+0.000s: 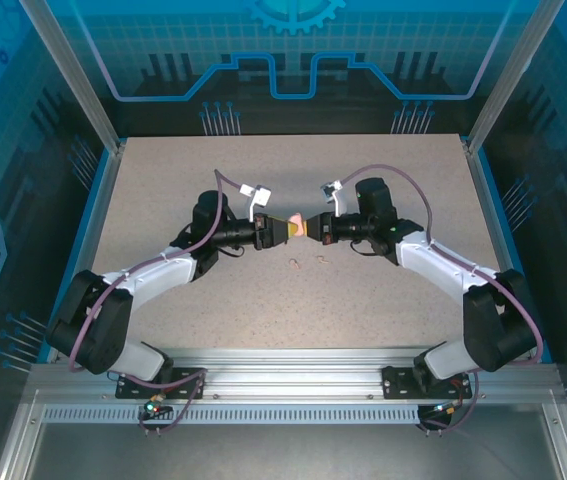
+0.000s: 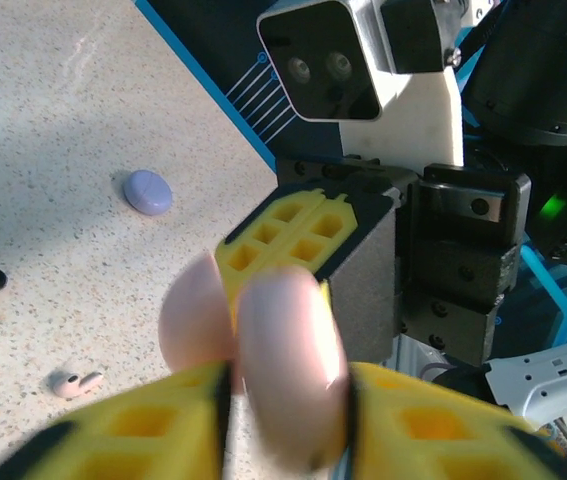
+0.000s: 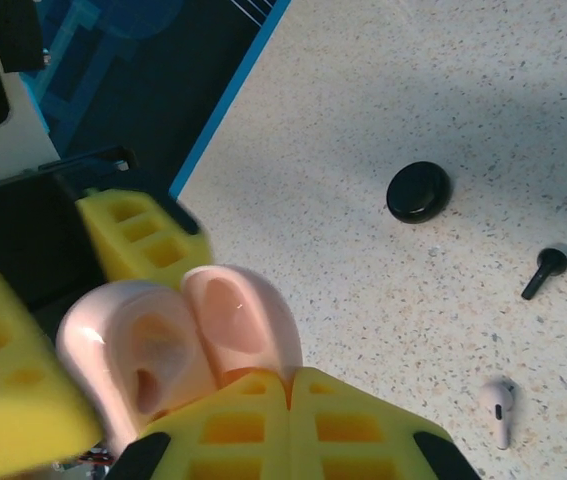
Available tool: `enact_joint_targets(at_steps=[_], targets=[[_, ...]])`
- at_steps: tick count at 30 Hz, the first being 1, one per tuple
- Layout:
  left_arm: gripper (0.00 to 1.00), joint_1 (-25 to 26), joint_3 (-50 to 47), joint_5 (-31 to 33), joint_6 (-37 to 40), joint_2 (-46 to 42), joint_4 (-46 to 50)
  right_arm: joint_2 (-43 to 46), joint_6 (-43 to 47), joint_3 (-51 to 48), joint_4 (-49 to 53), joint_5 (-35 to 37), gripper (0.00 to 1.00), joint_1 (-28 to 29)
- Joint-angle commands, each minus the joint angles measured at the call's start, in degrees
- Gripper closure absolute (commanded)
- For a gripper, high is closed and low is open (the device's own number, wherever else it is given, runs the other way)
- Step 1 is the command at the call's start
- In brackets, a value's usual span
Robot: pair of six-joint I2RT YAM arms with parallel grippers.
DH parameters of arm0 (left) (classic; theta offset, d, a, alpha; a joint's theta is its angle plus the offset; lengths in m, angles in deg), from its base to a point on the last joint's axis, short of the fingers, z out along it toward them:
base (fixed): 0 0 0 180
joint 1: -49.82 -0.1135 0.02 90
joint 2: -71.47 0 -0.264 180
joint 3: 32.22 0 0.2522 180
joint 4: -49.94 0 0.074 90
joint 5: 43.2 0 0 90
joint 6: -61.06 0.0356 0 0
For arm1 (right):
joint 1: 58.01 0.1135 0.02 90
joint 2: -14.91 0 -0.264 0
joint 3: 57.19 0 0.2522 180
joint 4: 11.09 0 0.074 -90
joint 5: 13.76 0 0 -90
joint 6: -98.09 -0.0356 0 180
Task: Insert wireless bluetooth earbuds into charging case
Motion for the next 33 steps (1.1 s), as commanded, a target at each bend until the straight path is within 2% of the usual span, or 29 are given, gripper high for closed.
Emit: enact_joint_targets(at_steps=[1,6,7,12,17,27,30,33], targets=[[0.32,0.4,1.0,0.0,0.9,-0.4,0.9,0.7,3.1,3.5,5.5,3.0,1.0,0.4],[0.03,-0.4,4.8,0.7,6.9,-0.8,10.3,-0.5,11.6,9.7,18.5,9.0,1.0,0.3],[0.01,-0.6,5.9,0.6,8.1,-0.7,12.8,-1.1,13.7,11.2,21.0,10.3,1.0,0.1],[0.01,-1.1,11.0,-0.9,15.5,0.9,24.1,-3.9,22.4,16.3,28.4,15.1,1.0,-0.1],[0.01,-2.3,17.2,-4.6,22.9,4.7,35.4,-5.2,28.9,18.7,31.1,19.1,1.0,-0.1],[0.03,-3.0,31.1,-9.8,30.8,15.6,51.5,-6.5,33.5,18.1,29.8,22.7,1.0,-0.1],[0.09,-3.0,34.4,-10.9,33.4,17.8,55.9,-6.2,33.3,17.8,29.4,21.7,1.0,0.0],[0.21,-3.0,38.1,-12.2,36.4,20.1,60.9,-5.5,33.3,17.7,29.4,20.8,1.0,0.1]])
